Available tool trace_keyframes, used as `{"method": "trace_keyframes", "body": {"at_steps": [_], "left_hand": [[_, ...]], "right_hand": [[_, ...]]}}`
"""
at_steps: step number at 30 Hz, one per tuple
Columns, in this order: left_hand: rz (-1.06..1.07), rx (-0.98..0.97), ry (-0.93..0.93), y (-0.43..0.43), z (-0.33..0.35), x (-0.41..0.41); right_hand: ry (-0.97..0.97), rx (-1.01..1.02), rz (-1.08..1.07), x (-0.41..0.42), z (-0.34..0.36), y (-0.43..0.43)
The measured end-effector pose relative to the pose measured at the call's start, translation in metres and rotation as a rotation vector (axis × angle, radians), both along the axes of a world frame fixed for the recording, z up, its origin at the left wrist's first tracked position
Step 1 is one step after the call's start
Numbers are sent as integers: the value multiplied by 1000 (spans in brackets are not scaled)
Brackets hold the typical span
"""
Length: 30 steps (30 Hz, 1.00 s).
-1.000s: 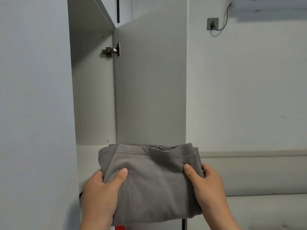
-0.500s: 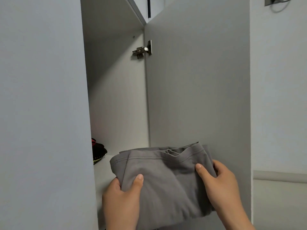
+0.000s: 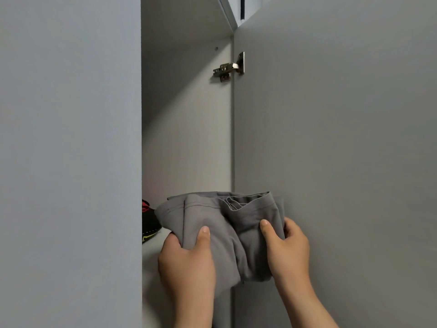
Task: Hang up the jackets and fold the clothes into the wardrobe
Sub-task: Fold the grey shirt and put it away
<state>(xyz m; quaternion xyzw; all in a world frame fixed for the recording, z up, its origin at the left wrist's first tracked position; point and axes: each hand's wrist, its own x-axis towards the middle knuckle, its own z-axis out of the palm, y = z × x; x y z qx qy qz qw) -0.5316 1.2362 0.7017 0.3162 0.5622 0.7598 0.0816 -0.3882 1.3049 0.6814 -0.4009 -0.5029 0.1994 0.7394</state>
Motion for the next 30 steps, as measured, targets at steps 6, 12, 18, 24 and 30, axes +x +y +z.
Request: {"method": "trace_keyframes", "body": {"at_steps": [6, 12, 18, 24, 30], "left_hand": [[189, 25, -3, 66, 20, -12], [400, 70, -46, 116, 27, -48], [444, -11, -126, 158, 24, -51], [579, -127, 19, 168, 78, -104], [709, -153, -39, 156, 122, -157]], "right_hand": [[62, 35, 200, -44, 23, 87], [51, 42, 401, -98, 36, 156], [58, -72, 493, -148, 29, 183], [57, -58, 535, -185, 70, 195], [-69, -13, 634, -227, 126, 212]]}}
